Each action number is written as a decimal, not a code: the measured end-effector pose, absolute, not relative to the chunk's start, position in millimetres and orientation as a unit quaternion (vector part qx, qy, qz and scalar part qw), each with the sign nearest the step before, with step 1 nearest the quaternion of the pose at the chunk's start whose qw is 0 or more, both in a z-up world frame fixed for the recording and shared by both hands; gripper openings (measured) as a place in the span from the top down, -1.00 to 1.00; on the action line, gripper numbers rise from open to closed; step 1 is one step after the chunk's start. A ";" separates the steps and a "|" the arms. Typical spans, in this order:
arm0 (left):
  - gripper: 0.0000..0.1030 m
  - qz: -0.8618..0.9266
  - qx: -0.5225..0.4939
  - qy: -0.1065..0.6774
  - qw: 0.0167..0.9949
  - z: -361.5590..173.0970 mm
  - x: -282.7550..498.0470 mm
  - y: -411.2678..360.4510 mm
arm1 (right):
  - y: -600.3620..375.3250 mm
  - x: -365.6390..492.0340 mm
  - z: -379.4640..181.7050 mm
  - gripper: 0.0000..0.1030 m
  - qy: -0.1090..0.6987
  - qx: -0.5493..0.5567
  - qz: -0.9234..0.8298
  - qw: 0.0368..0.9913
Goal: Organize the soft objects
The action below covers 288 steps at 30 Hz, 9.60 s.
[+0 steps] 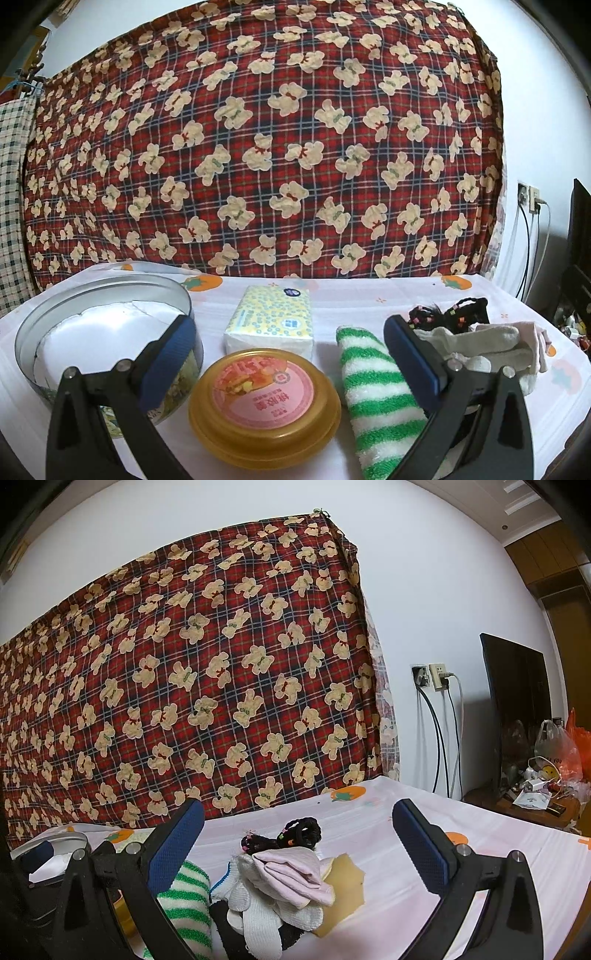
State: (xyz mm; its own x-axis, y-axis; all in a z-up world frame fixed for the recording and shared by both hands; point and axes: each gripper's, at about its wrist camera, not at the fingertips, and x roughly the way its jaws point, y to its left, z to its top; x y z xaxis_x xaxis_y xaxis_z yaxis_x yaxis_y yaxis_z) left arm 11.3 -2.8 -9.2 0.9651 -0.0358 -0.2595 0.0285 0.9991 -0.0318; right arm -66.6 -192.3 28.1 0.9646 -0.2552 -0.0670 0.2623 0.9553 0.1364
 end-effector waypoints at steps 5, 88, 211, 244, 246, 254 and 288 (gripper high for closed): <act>-1.00 -0.017 -0.014 0.132 0.991 -10.1 10.9 -3.9 | -192.1 -65.7 27.5 -0.99 0.024 0.073 -0.131 0.988; 0.05 -0.188 -0.070 0.286 0.937 -16.5 5.1 -0.7 | -162.1 107.1 -9.8 -0.22 0.359 -0.055 0.003 0.932; -0.99 0.200 -0.189 0.126 0.953 -16.4 14.2 311.0 | 120.7 68.9 16.5 -0.61 0.133 0.121 0.202 0.963; -0.99 0.189 -0.147 0.079 0.968 -3.0 -24.9 244.0 | 66.8 13.9 18.9 -0.73 0.062 0.029 0.114 0.991; -0.99 0.180 -0.147 0.081 0.969 -2.9 -25.5 237.9 | 63.4 10.2 19.5 -0.73 0.060 0.020 0.111 0.992; -0.99 0.153 -0.133 0.086 0.976 0.0 -25.5 205.4 | 30.7 -12.7 23.1 -0.73 0.036 0.028 0.082 0.996; -0.99 -0.041 -0.031 0.110 0.993 12.4 -27.9 16.7 | -199.1 -52.4 31.7 -0.73 0.033 0.087 -0.093 0.991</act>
State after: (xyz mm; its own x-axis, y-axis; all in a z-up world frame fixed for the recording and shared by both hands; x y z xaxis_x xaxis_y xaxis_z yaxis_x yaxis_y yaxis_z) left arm -27.9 16.7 12.4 0.9723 -0.0877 -0.2166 0.0741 0.9948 -0.0698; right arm -52.4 -199.1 31.7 0.9804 -0.1791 -0.0821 0.1907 0.9674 0.1667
